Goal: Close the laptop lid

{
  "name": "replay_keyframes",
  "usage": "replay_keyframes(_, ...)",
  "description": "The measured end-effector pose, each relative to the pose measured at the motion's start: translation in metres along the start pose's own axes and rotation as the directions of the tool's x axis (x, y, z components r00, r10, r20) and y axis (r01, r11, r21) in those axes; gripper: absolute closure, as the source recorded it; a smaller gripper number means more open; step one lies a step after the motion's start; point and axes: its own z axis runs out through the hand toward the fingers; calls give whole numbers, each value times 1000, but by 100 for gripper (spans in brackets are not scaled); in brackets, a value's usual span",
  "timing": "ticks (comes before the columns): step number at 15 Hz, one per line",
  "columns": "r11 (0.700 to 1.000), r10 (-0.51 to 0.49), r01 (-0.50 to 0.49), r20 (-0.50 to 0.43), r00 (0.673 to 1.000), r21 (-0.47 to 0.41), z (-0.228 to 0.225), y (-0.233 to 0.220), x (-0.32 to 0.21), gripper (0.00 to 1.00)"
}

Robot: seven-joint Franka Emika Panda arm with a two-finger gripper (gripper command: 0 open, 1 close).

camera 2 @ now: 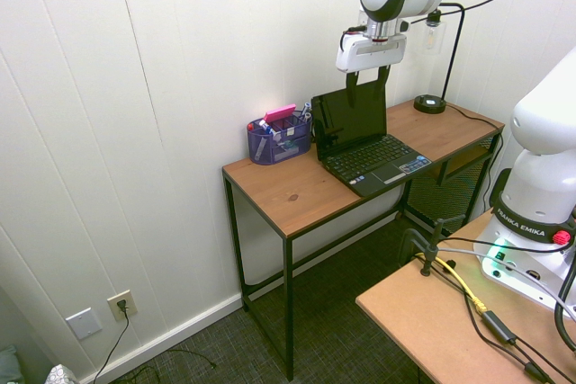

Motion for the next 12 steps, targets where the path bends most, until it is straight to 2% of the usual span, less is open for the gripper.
replay_keyframes(4,1000,11,-11,-15,1000,8,-7,-1,7,0)
replay_keyframes(9,996,71,-67,-81,994,58,-42,-17,44,0)
replay_keyframes(12,991,115,-108,-84,990,78,-41,-36,74,0)
